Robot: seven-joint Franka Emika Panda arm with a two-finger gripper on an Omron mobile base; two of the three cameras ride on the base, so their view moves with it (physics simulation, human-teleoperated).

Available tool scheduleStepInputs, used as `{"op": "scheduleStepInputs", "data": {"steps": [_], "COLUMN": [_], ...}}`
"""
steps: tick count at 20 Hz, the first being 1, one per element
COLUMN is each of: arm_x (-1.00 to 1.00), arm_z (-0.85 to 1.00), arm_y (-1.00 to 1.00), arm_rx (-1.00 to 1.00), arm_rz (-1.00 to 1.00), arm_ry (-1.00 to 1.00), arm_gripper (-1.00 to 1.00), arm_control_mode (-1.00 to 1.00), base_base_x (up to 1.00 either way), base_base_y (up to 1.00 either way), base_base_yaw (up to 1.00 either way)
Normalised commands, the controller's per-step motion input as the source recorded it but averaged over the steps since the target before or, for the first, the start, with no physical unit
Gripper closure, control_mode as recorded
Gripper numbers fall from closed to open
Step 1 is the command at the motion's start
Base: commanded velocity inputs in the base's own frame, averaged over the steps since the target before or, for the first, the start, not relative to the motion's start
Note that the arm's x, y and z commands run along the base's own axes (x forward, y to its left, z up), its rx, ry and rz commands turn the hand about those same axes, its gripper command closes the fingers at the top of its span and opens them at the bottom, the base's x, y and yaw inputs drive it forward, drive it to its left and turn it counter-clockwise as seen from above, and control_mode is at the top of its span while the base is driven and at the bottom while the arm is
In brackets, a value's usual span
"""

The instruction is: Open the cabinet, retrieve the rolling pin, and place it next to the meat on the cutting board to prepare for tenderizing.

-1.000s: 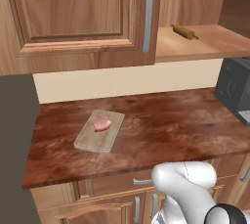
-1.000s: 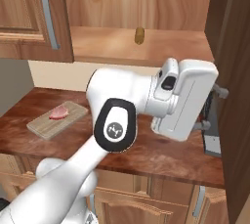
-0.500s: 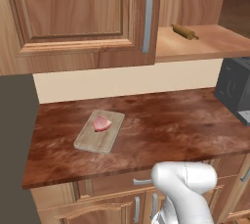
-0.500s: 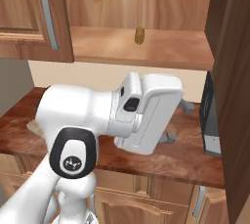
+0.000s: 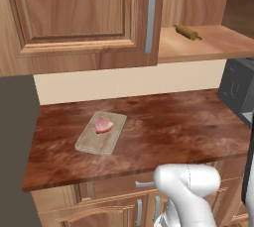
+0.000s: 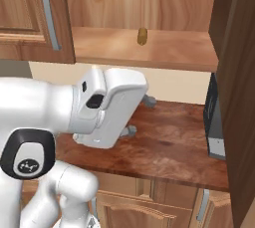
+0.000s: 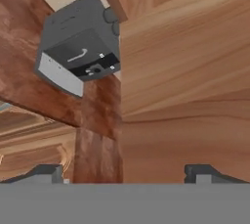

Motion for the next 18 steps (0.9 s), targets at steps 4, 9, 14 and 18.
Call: {"op": "scheduleStepInputs", "data": {"steps": [4, 9, 14, 18], "arm_x": [0.0, 0.0, 0.07, 0.36], "arm_z": [0.28, 0.26, 0.21, 0.19], "arm_y": [0.65, 0.61, 0.53, 0.42], "arm_rx": [0.19, 0.21, 0.22, 0.22], "arm_rz": [0.15, 0.16, 0.14, 0.03], "arm_ry": [-0.03, -0.03, -0.07, -0.1], "arm_gripper": [-1.0, -1.0, -1.0, -1.0], "arm_control_mode": [-1.0, -1.0, -1.0, -1.0], "base_base_x": [0.0, 0.0, 0.0, 0.0], "base_base_y": [0.0, 0.0, 0.0, 0.0], "base_base_yaw": [0.0, 0.0, 0.0, 0.0]}}
